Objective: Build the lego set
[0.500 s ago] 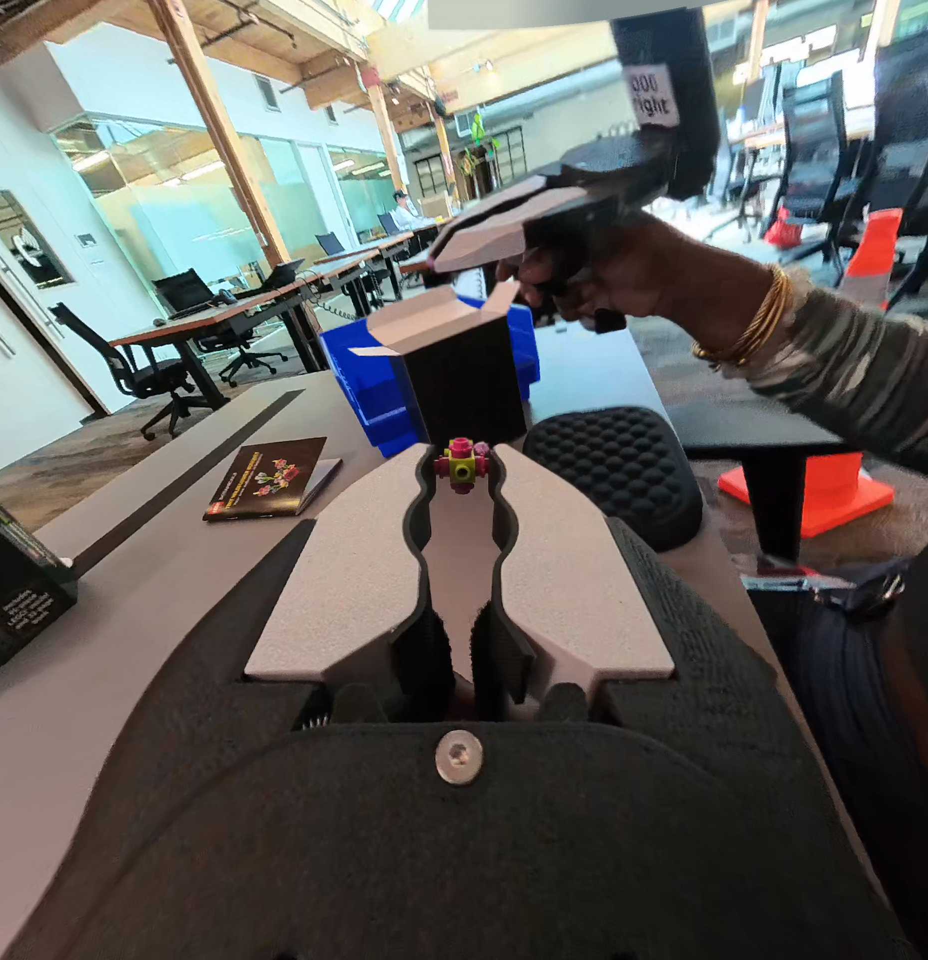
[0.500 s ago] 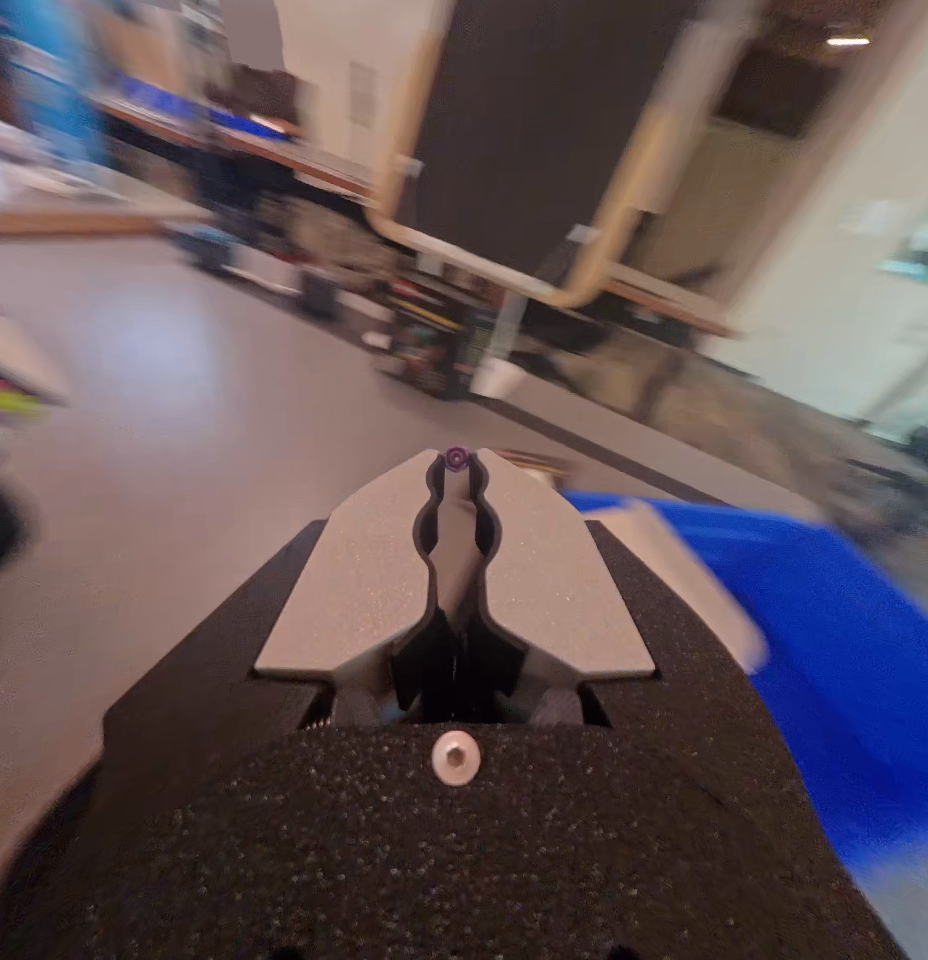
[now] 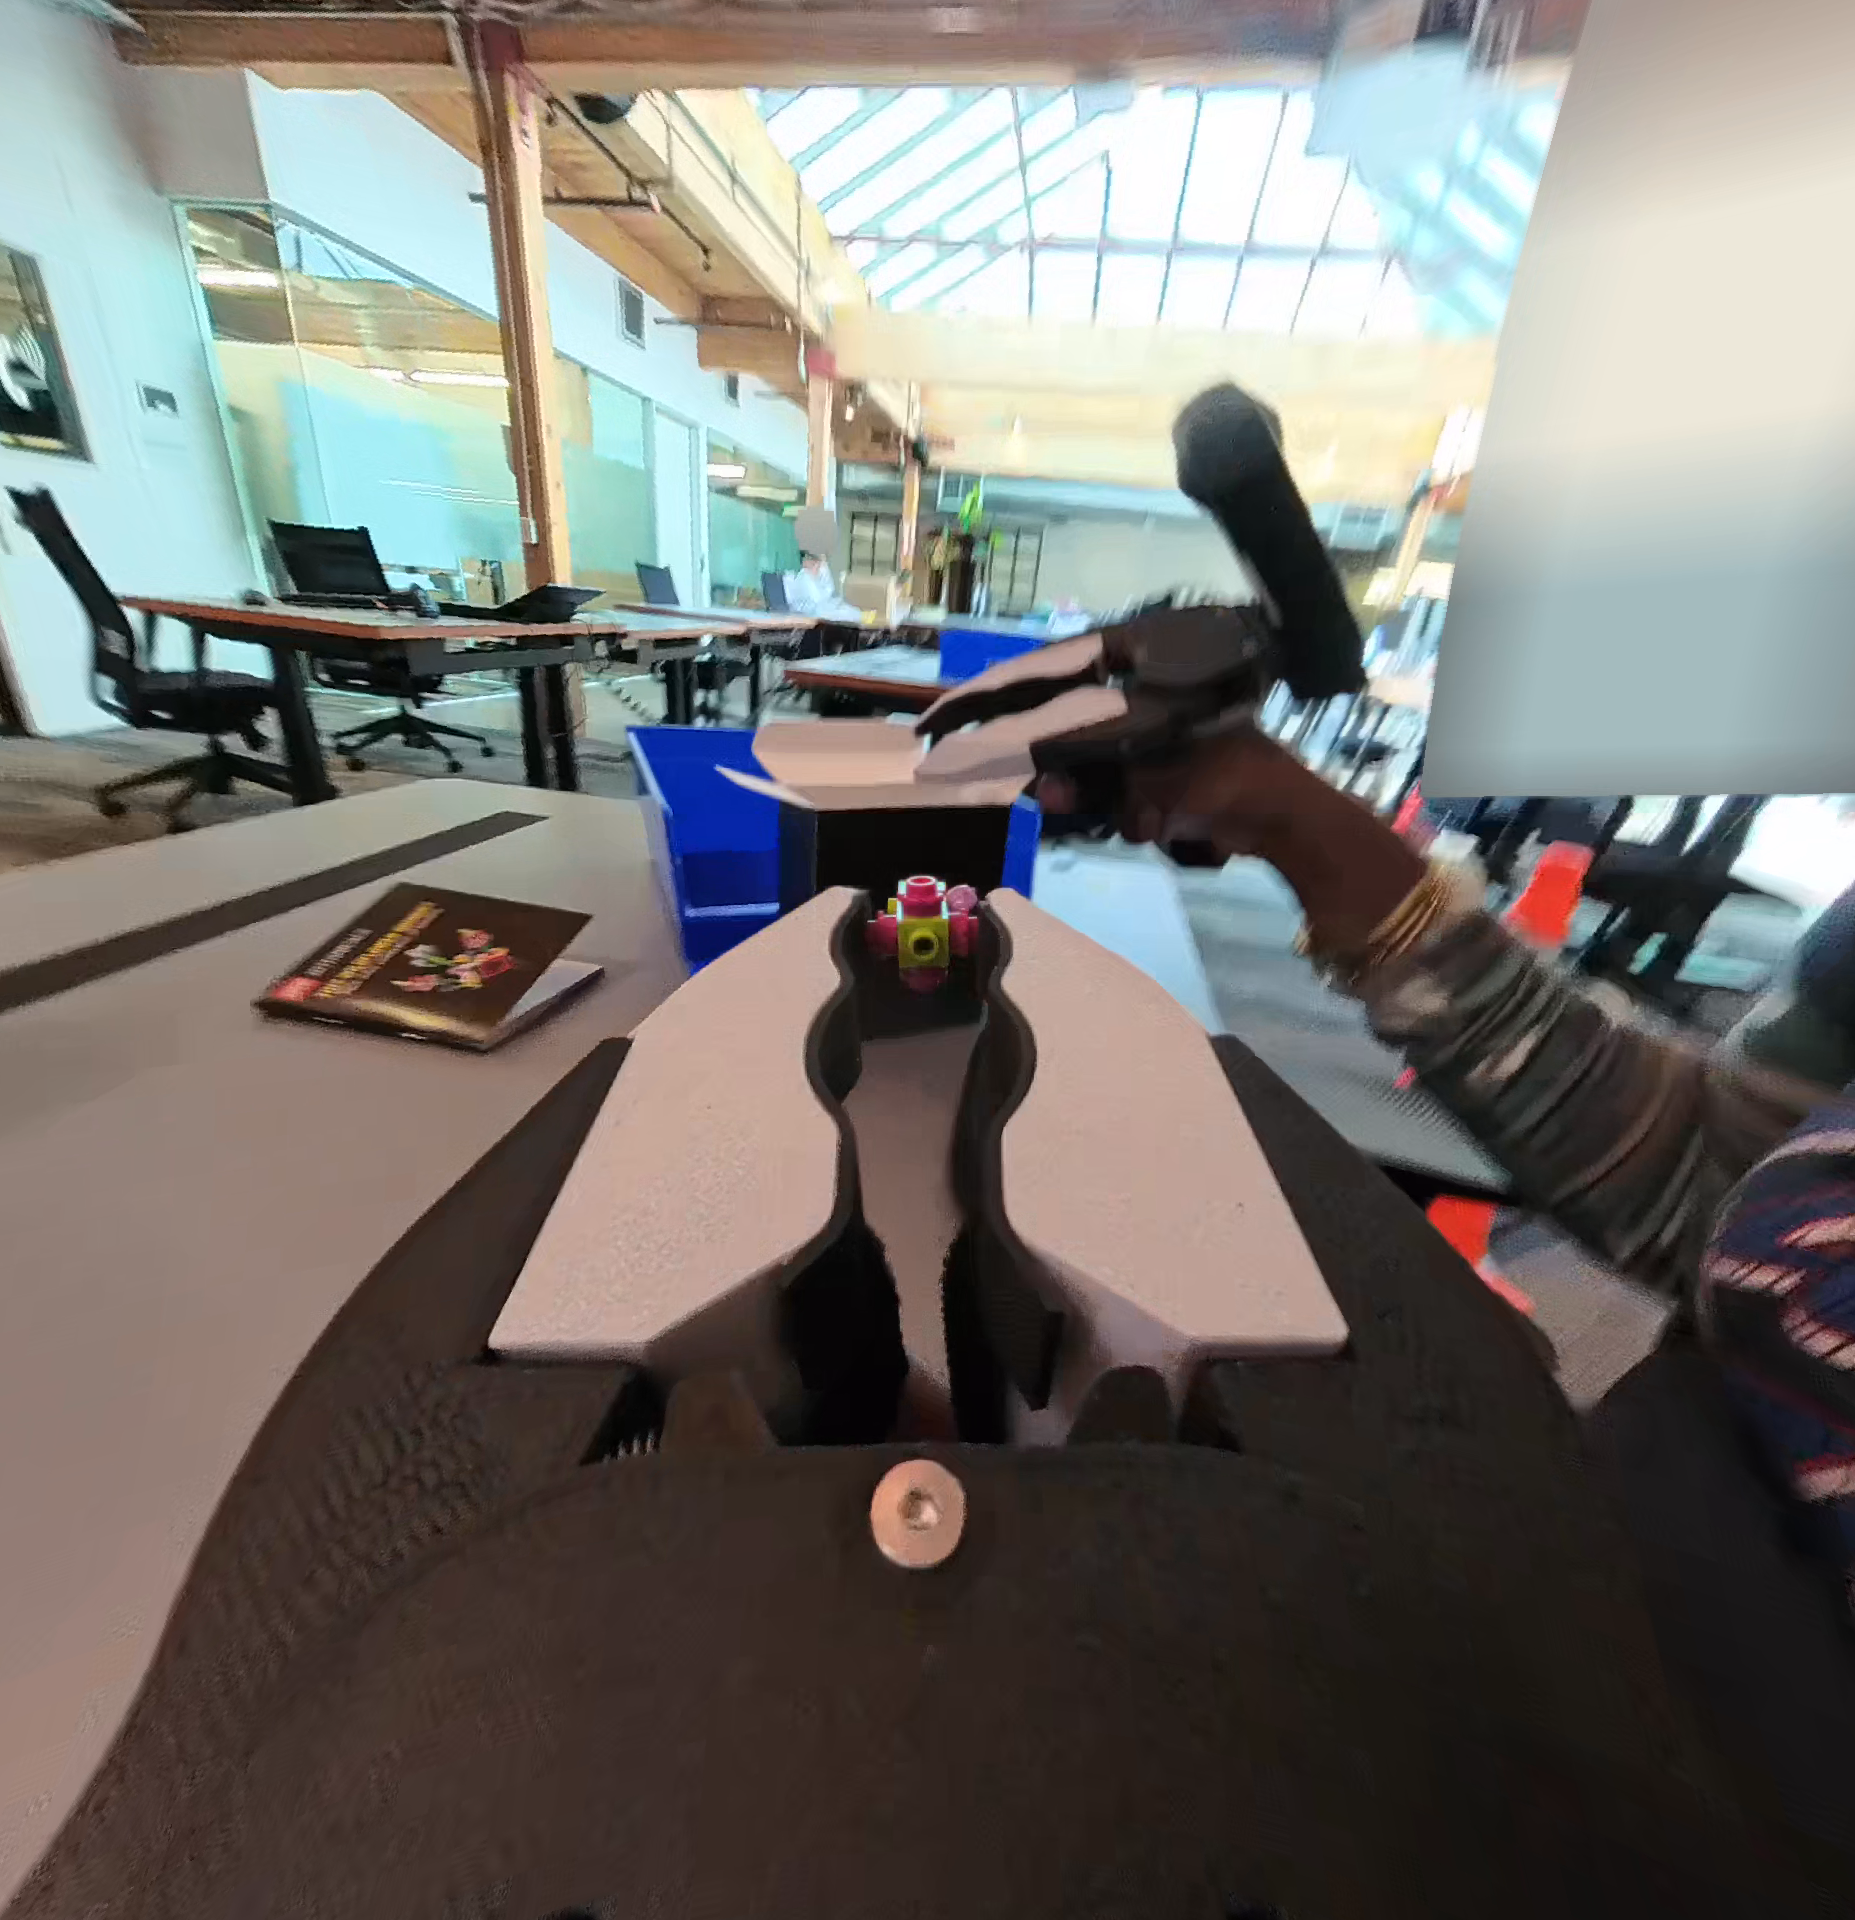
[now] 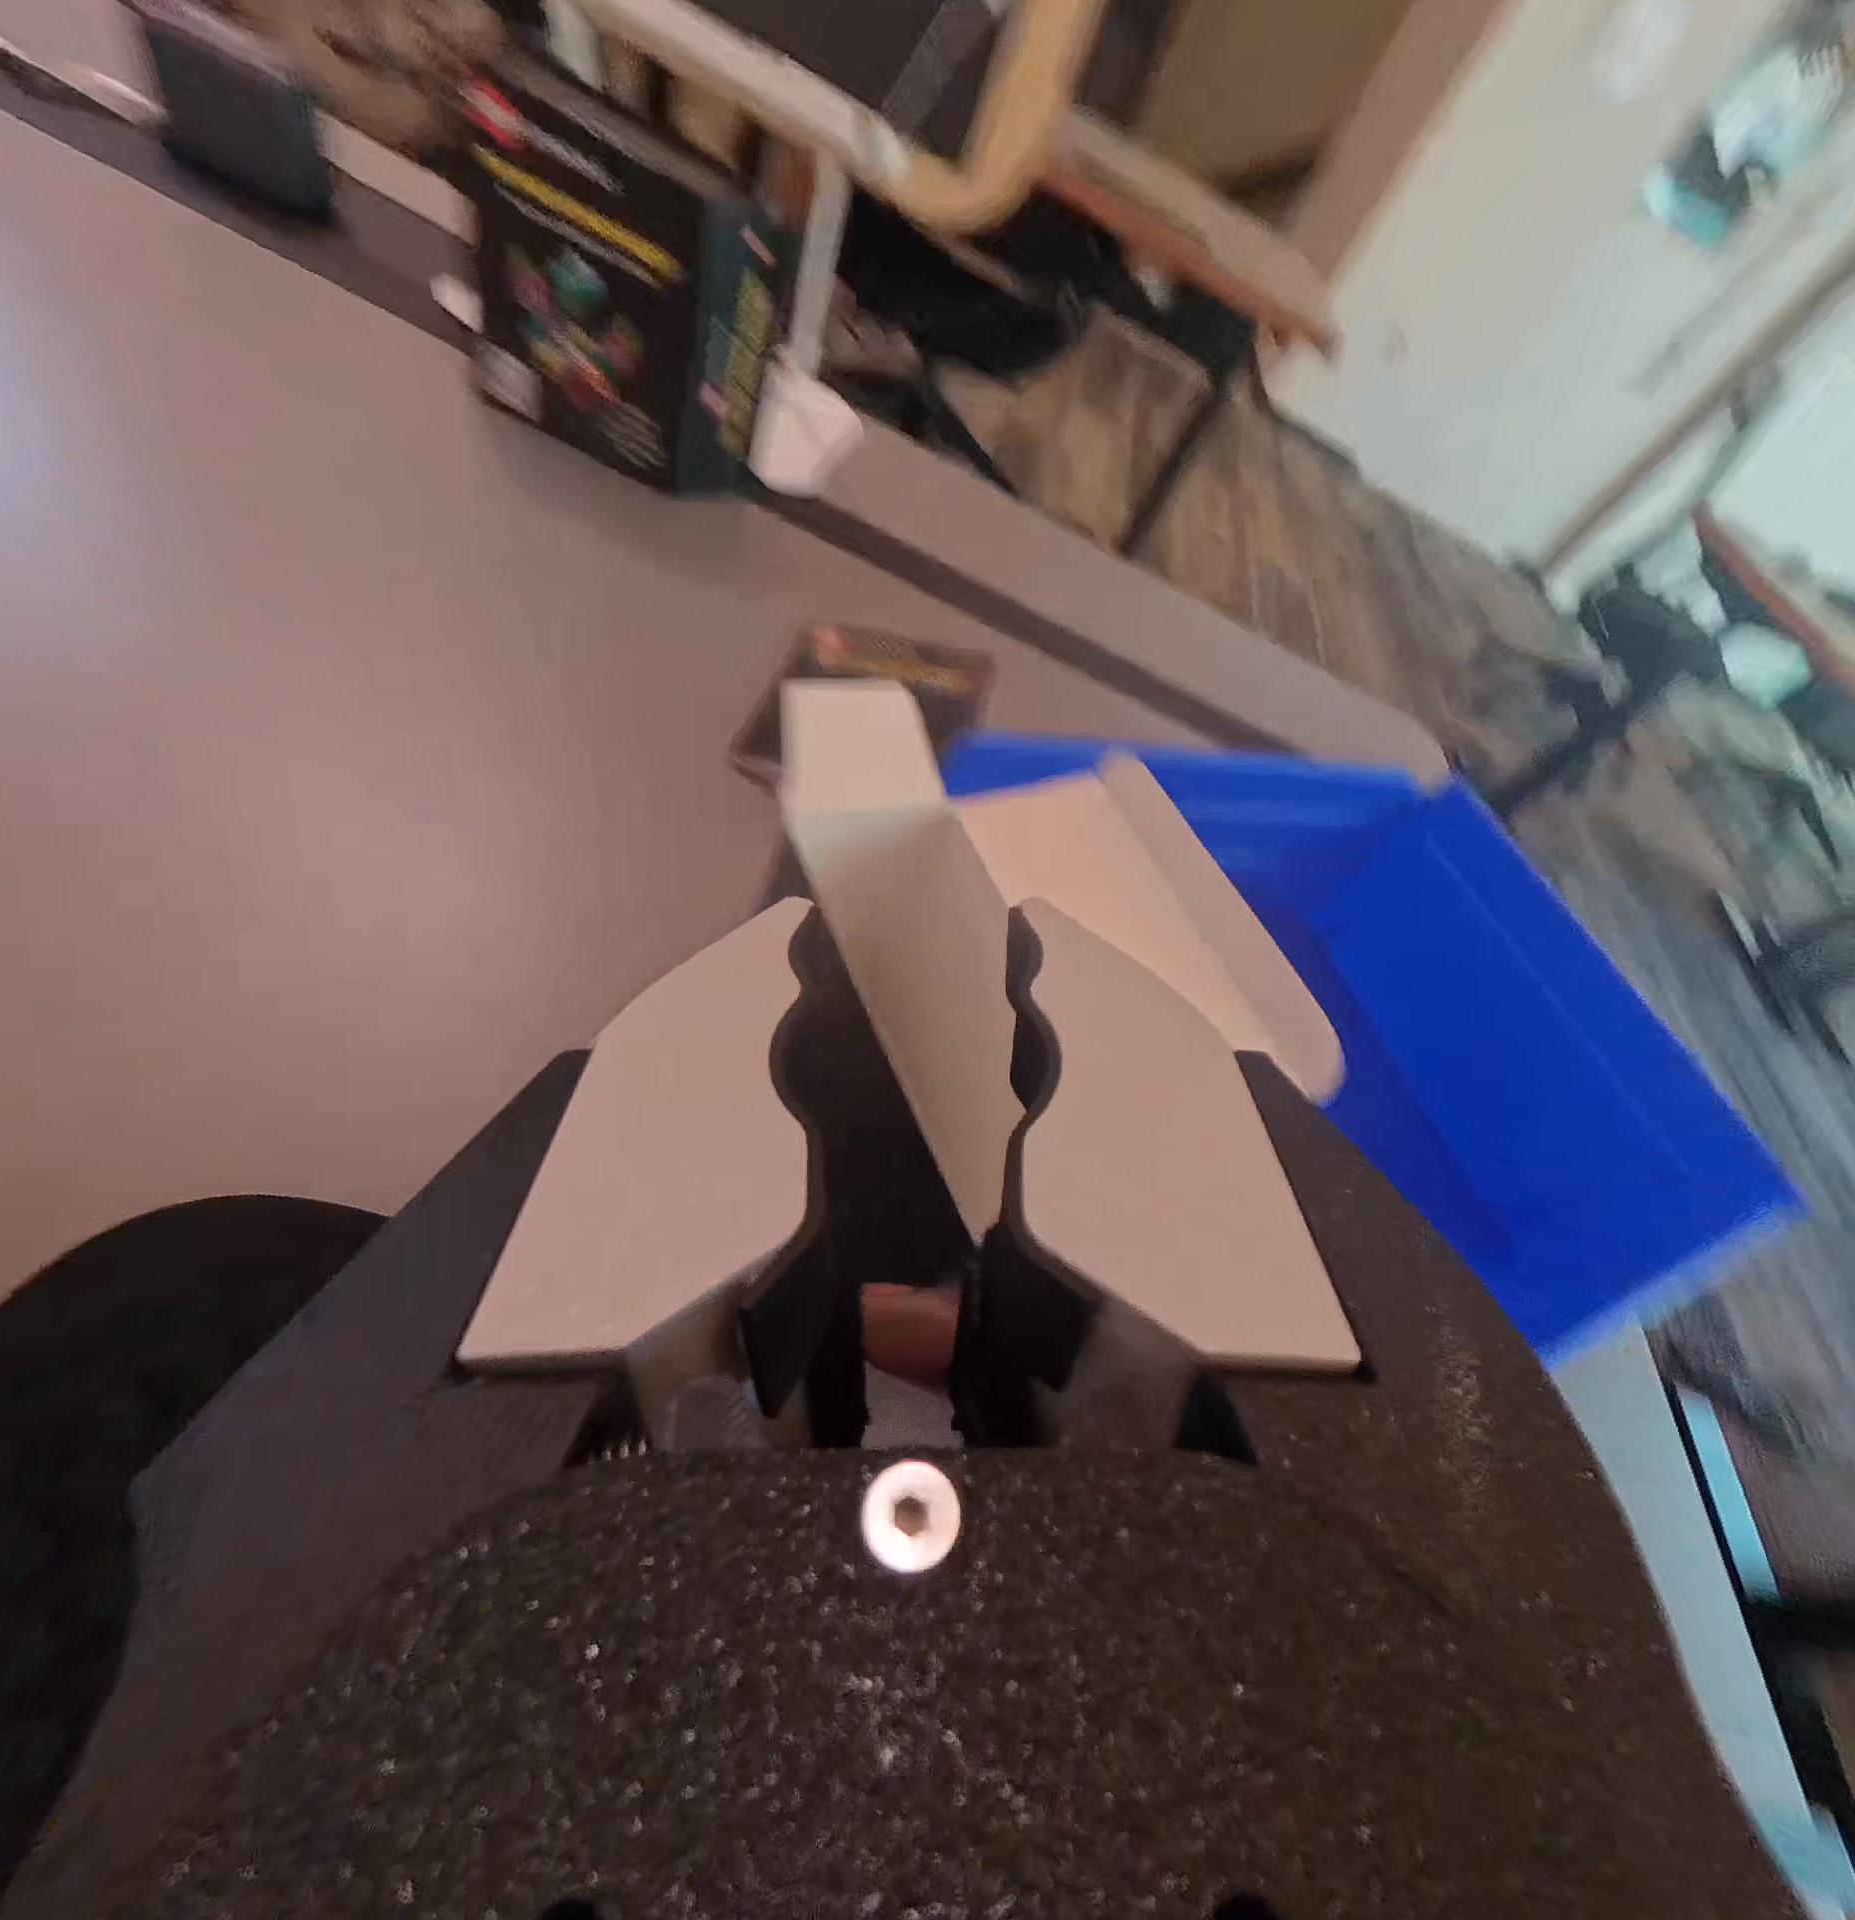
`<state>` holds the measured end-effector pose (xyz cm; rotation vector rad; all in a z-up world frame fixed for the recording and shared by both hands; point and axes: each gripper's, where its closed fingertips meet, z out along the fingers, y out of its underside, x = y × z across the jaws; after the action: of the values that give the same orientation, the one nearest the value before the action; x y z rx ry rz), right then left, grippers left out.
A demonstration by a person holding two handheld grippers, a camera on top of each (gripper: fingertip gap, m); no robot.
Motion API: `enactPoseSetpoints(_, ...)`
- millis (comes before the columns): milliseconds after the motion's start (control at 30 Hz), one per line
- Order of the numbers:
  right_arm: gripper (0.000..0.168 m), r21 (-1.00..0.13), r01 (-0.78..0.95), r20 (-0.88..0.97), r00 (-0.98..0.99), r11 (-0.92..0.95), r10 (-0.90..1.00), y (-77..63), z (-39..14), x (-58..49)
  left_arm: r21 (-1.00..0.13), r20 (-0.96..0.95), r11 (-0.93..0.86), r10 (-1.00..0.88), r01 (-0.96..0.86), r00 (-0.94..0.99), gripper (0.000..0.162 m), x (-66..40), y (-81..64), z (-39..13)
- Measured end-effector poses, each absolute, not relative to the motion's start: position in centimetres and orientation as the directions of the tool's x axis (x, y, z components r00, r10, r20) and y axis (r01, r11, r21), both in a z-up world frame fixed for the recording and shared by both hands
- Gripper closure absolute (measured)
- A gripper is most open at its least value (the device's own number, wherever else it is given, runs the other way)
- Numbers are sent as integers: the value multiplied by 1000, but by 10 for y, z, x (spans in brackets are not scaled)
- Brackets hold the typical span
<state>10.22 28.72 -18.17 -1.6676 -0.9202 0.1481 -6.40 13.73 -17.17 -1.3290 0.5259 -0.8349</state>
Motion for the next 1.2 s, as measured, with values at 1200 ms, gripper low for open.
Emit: enactPoseSetpoints(1200,158,-727,-8,680,-141,686,719,103,-160,-57,-868,417,-336,-893,365,170,143,-36,103,-161)
